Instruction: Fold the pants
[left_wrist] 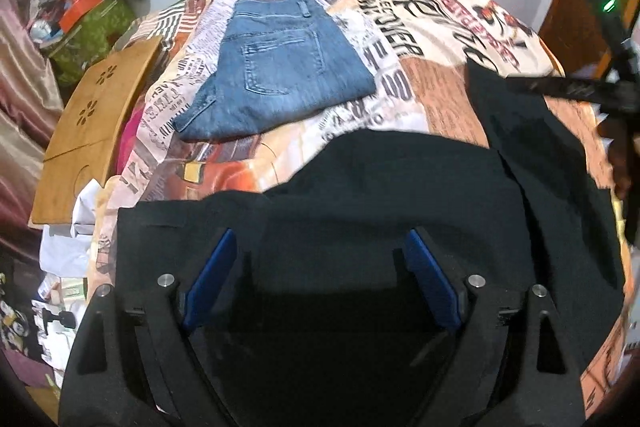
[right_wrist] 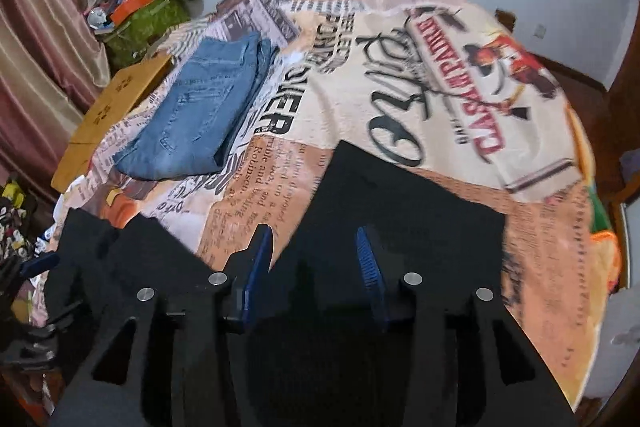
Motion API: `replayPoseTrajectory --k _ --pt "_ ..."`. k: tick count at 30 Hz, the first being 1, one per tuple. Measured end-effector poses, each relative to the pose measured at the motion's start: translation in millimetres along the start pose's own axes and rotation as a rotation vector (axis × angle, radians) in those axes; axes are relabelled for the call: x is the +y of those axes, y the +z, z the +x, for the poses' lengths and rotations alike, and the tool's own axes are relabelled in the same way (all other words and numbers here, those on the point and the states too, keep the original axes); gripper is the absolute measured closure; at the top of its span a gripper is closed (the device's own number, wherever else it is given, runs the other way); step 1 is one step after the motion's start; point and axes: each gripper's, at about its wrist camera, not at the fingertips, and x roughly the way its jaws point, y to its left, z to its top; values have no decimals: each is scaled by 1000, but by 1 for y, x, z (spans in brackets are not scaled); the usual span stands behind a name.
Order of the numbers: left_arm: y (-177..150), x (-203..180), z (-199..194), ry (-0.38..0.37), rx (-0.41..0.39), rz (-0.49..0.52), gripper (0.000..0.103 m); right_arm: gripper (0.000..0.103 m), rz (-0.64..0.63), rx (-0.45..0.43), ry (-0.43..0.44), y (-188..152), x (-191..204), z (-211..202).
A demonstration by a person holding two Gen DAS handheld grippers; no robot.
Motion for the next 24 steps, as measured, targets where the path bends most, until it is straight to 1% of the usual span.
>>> replayPoseTrajectory --k 6,9,11,12,13,14,15,16,19,24 --pt "9 14 19 1 7 -44 16 63 90 74 -47 15 -11 64" --pt "10 16 30 0 20 -48 16 63 109 61 -61 18 -17 77" --pt "10 15 36 -4 27 -50 16 63 121 44 -53 19 -20 82" --pt "10 15 38 -2 29 -49 16 65 131 42 -50 20 -22 84" --pt "10 14 40 -1 30 -48 16 80 137 36 -72 20 -24 84" --pt "10 13 42 3 32 -44 16 86 142 31 -80 21 -26 84" --pt "10 12 43 5 33 -42 16 86 154 30 -59 20 -30 83" --pt "9 11 43 8 33 -40 16 92 166 25 -38 19 -34 81" --pt "8 9 41 12 33 -32 16 97 166 25 -21 16 -37 73" --pt "3 7 34 3 44 -31 16 98 170 -38 -4 13 -45 36"
